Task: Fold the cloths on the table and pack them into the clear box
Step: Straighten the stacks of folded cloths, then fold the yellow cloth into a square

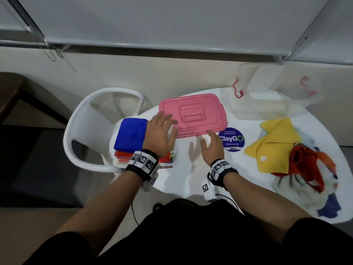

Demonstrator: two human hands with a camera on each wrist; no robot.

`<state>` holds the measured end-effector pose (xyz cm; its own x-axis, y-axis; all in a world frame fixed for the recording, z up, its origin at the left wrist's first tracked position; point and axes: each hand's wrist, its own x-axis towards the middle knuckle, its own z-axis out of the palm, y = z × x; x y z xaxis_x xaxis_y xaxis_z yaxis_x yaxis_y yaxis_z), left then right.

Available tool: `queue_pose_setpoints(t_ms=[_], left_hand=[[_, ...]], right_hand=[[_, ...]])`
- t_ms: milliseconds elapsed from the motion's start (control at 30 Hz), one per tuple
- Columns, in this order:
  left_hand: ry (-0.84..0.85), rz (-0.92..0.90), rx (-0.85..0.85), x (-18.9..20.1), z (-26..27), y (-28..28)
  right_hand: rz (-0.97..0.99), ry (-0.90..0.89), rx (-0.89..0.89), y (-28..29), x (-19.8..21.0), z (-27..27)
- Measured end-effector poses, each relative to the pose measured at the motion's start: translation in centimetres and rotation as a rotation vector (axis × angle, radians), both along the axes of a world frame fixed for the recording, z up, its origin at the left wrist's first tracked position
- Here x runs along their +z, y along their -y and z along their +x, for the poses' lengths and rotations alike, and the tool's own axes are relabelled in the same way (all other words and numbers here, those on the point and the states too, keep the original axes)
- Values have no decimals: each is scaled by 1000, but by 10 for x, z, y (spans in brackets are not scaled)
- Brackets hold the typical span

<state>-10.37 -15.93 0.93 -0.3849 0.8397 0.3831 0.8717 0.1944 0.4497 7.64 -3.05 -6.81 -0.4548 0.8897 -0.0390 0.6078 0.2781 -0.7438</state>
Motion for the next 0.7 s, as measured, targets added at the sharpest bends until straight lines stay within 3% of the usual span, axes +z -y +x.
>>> queue_pose_setpoints(t_ms=[67, 167, 233, 333, 467, 600, 700], left_hand=[[89, -73, -115, -24, 40, -15], [266, -327, -189, -66, 87, -35], [388, -508, -194, -85, 113, -48], [465, -643, -216, -100, 148, -71], [534, -668, -269, -101, 190, -115], [558, -657, -292, -95, 237, -166], [541, -662, -251, -88, 269, -202]], right_hand=[[-53, 97, -95, -19, -9, 42], [-114, 167, -218, -43, -15, 107], [-140, 169, -229, -57, -15, 144], [-169, 134, -221, -77, -14, 192], [-104, 148, -285, -95, -8, 245], [143, 285, -418, -102, -2, 294], [116, 326, -538, -109, -6, 322]])
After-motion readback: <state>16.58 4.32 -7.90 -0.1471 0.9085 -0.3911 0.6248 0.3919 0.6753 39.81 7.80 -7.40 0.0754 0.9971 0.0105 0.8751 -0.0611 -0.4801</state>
